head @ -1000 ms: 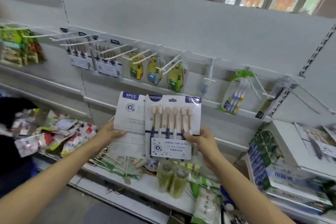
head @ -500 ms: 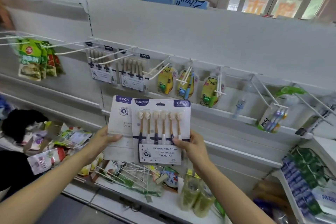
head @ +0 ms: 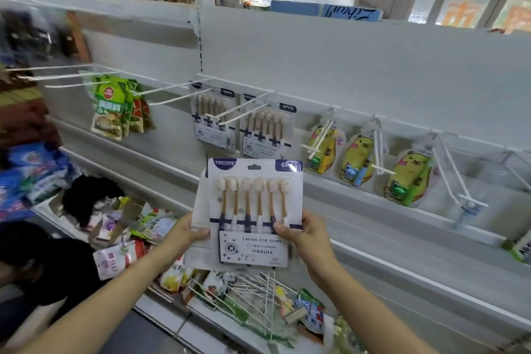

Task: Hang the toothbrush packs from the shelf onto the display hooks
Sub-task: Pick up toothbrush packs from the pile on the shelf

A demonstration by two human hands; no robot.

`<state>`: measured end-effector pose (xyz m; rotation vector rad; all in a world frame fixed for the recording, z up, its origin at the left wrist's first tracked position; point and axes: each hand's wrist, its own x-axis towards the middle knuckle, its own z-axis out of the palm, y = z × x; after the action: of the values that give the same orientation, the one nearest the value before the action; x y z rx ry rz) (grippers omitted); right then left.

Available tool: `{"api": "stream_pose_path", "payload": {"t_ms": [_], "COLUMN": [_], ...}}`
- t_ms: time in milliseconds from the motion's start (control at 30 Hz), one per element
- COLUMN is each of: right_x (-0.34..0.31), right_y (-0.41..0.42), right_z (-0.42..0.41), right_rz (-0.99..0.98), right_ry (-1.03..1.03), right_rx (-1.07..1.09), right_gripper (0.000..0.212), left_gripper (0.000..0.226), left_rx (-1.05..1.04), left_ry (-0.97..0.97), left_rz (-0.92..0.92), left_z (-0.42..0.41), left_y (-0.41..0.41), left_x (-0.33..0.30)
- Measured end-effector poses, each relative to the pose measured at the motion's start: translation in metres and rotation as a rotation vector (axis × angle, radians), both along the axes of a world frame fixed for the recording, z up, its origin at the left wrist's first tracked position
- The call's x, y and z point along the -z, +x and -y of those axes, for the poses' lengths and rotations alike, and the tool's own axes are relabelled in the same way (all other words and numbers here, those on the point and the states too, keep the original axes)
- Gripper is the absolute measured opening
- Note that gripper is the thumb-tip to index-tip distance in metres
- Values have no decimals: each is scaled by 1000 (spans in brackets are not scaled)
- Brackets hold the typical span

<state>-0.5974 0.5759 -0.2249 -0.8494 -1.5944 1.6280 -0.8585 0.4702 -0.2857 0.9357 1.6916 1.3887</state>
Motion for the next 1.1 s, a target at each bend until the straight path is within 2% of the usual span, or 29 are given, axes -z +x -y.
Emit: {"api": "stream_pose_path", "payload": {"t_ms": [100,267,367,533,600,633,733,933,1033,1100], "right_x": [0,0,-3,-12,-17,-19,-22,-27,-29,-29], "right_y": [-35,-102,-142,-220,-243,-254,-278,-312,-323,-329], "right_z": [2,12,16,22,24,25,27,28,26,24], "right_rz": [-7,-21,-21,-61,-68,-73,-88,-104,-103,-97], "right_ry": [12,26,20,25,19,5,-26,-35,-16,-4], "right_rx": [-14,7,17,59,86,95,107,146,162,180], "right_gripper": [22,23,23,24,20,20,23,23,20,17], "left_gripper": [35,33,49,53,69,69,39,45,70,54], "left_rx": [29,86,128,177,170,168,170,150,166,181], "left_ry": [-27,-12,-23,8,1,-19,-65,-125,-137,-116], "left_rz": [-74,-33,-29,11,4,-14,-17,2,36,27], "left_z": [-4,-3,0,7,9,10,8,8,6,8], "left_y": [-26,-75,-107,-176,-203,-210,-231,-262,-276,-275], "left_x": [2,-7,-13,-7,2,1,11,26,39,35]}}
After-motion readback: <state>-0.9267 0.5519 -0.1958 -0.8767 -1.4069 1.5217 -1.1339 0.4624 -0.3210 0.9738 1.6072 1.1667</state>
